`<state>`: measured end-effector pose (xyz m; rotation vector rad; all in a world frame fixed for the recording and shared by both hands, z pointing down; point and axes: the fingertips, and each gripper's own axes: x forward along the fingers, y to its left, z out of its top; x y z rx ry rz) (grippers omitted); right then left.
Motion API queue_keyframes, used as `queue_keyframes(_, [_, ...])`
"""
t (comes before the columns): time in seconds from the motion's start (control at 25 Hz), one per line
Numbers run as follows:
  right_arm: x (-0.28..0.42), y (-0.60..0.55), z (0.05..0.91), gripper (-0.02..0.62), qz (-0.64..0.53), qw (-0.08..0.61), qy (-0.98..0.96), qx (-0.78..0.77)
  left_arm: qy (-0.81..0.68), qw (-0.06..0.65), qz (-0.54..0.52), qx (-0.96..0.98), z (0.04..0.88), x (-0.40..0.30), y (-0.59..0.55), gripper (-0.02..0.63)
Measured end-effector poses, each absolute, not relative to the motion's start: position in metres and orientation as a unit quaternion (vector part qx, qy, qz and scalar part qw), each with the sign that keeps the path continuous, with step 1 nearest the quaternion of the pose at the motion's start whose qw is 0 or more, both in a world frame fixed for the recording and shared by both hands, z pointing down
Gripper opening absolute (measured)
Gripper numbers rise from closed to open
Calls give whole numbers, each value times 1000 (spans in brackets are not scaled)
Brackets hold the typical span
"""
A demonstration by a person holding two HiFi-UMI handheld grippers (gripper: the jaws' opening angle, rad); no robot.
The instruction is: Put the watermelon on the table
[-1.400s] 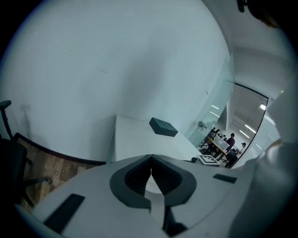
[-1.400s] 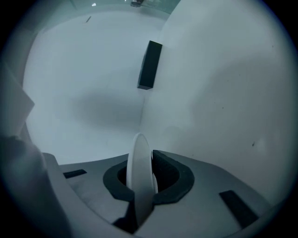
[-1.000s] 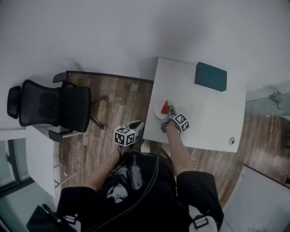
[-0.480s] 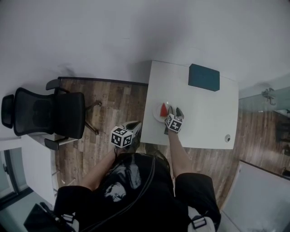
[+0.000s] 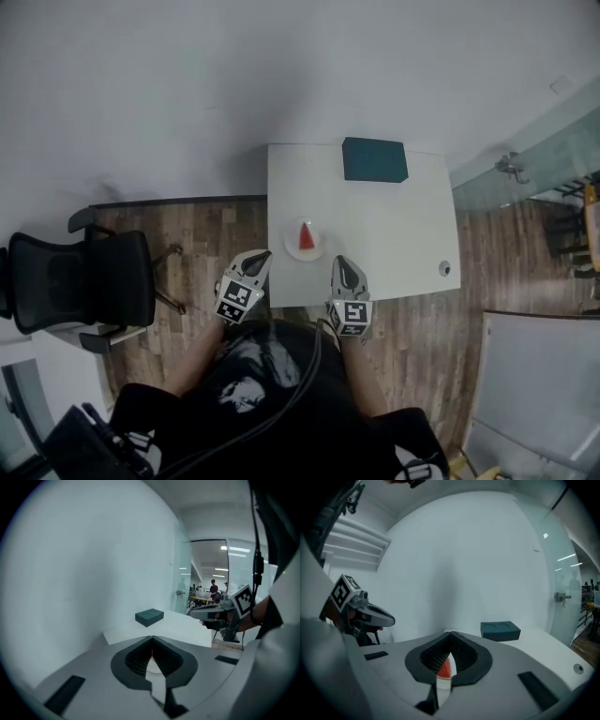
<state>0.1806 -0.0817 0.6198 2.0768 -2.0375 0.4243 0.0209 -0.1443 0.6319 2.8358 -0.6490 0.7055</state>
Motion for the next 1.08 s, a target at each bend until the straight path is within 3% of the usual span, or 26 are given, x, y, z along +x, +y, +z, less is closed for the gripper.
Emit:
queue_keyframes(0.08, [178, -66, 600, 11, 135, 86, -684, 712, -212, 43, 207, 954, 609, 33, -145, 6])
queue_keyframes(0.24, [165, -59, 581, 11, 127, 79, -693, 705, -217, 76, 156, 961, 586, 50, -146, 6])
queue_keyframes(1.08, [157, -88, 589, 11, 135, 71, -724, 673, -201, 113, 186, 955, 605, 48, -149, 6])
